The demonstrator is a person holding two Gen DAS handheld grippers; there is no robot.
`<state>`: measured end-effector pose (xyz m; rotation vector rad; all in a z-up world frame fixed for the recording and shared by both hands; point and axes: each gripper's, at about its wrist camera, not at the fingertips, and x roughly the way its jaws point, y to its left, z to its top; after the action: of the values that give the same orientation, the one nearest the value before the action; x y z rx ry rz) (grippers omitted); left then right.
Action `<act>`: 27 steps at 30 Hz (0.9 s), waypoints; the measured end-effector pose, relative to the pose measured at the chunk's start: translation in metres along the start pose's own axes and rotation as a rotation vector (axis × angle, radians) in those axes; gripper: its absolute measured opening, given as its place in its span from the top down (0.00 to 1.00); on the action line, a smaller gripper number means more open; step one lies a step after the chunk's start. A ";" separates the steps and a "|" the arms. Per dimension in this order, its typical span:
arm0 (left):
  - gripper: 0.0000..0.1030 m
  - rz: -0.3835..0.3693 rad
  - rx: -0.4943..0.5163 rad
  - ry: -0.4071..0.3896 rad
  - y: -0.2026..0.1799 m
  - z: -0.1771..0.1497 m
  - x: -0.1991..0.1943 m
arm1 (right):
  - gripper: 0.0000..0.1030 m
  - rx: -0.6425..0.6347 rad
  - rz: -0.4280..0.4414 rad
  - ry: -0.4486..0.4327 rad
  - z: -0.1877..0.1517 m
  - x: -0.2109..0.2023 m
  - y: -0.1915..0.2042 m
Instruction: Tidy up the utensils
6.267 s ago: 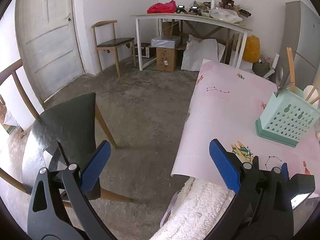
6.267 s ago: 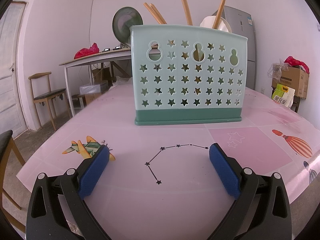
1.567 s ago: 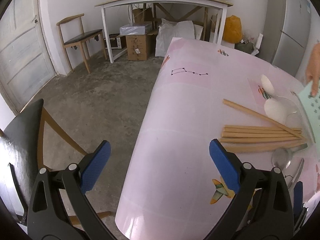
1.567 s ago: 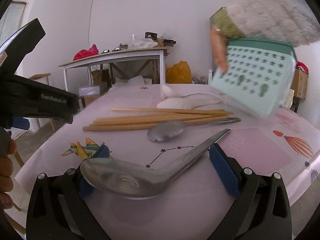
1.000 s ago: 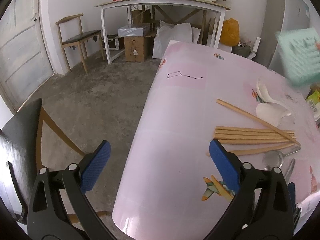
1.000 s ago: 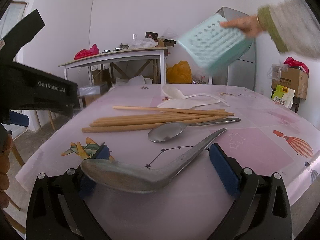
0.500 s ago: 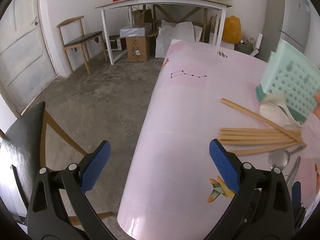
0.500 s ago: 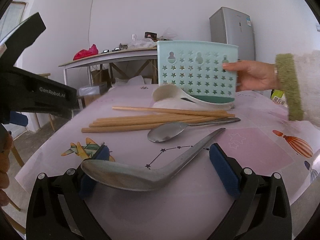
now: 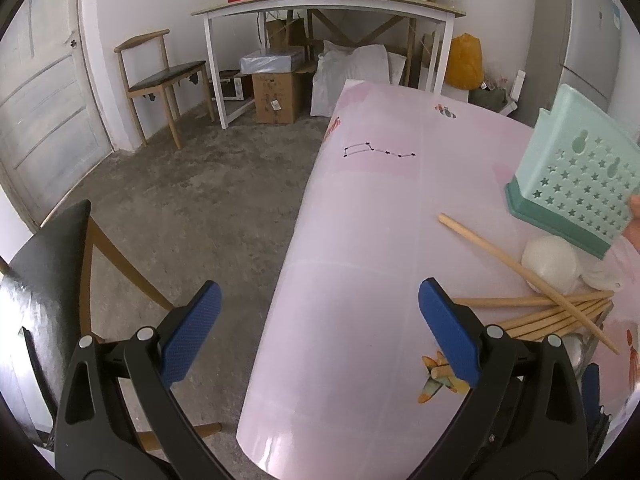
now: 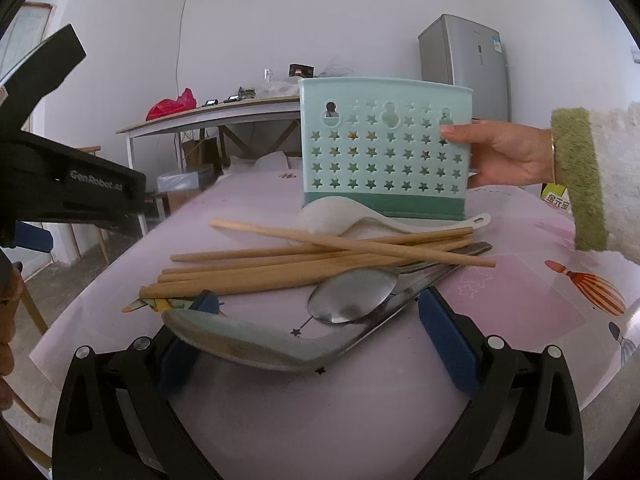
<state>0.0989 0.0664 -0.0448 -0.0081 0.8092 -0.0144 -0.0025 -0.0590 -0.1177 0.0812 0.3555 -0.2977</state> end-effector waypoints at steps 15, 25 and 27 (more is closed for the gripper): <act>0.08 0.017 -0.023 -0.025 0.009 0.000 -0.015 | 0.06 -0.001 -0.001 0.000 0.000 0.000 0.000; 0.08 0.031 -0.056 -0.052 0.017 -0.003 -0.041 | 0.06 0.000 -0.001 -0.001 0.000 0.000 0.001; 0.08 0.036 -0.062 -0.050 0.019 -0.005 -0.045 | 0.06 0.001 -0.004 -0.007 0.000 0.000 0.001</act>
<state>0.0646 0.0861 -0.0159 -0.0524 0.7597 0.0445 -0.0020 -0.0576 -0.1176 0.0799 0.3488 -0.3021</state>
